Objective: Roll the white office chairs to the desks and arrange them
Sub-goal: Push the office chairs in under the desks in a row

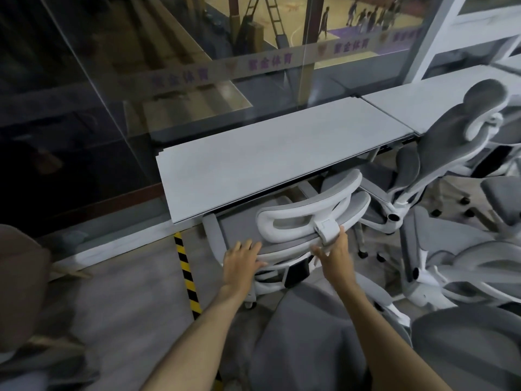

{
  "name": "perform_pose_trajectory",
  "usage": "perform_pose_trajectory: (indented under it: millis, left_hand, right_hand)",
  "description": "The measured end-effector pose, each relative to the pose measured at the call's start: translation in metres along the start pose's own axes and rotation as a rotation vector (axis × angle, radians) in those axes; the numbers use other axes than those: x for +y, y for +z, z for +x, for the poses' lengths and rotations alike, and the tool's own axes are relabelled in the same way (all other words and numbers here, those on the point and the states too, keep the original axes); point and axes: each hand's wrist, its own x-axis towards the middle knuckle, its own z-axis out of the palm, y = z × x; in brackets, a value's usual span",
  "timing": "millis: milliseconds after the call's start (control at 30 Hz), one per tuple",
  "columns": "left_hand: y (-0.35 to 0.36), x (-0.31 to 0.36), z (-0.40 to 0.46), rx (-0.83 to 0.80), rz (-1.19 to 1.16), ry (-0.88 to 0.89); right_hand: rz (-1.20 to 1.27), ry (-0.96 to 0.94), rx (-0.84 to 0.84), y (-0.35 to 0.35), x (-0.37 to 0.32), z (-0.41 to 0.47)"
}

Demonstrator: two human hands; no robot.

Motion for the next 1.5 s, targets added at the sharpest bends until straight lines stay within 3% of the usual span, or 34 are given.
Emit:
perform_pose_trajectory:
  millis: [333, 533, 667, 1200, 1500]
  left_hand:
    - [-0.013, 0.033, -0.028, -0.003, 0.076, -0.097]
    - [-0.026, 0.029, -0.042, -0.043, 0.066, -0.064]
    - [-0.022, 0.022, -0.055, 0.014, 0.077, -0.03]
    - [-0.027, -0.044, -0.065, -0.002, 0.082, 0.006]
    - [-0.03, -0.11, -0.043, -0.041, -0.164, -0.144]
  right_hand:
    - [-0.034, 0.001, -0.055, -0.021, 0.009, -0.004]
    - [-0.106, -0.063, -0.051, -0.02, 0.012, -0.016]
    - [-0.1, -0.072, -0.056, -0.017, 0.013, -0.025]
    - [-0.031, -0.059, -0.06, 0.033, -0.01, -0.047]
    - [-0.012, -0.056, -0.102, 0.084, -0.052, -0.046]
